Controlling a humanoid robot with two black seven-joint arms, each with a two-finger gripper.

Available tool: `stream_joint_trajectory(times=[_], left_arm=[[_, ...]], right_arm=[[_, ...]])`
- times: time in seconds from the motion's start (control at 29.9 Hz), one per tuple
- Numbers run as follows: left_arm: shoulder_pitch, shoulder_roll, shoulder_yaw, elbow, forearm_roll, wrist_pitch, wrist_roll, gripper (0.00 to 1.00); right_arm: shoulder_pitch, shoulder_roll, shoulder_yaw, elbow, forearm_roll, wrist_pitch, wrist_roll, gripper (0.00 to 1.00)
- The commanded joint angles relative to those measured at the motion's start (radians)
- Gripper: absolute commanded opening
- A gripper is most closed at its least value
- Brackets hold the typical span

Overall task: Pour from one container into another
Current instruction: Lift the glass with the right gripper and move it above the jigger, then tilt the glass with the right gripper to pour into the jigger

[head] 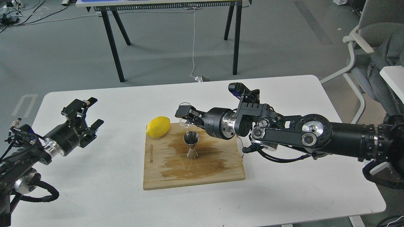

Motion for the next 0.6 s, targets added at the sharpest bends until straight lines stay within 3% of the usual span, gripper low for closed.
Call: stream_joint_trajectory(times=[0.0, 0.27, 0.57], left_arm=[[0.004, 0.001, 0.000, 0.000, 0.000, 0.000, 0.000, 0.99], [0.007, -0.001, 0.000, 0.002, 0.000, 0.000, 0.000, 0.99], [0.007, -0.008, 0.000, 0.002, 0.000, 0.000, 0.000, 0.99]], right_arm=[[-0.001, -0.010, -0.004, 0.001, -0.015, 0.039, 0.004, 0.24], [-0.012, -0.026, -0.004, 0.001, -0.065, 0.082, 0.010, 0.24], [-0.015, -0.037, -0.018, 0.001, -0.144, 0.080, 0.066, 0.24]])
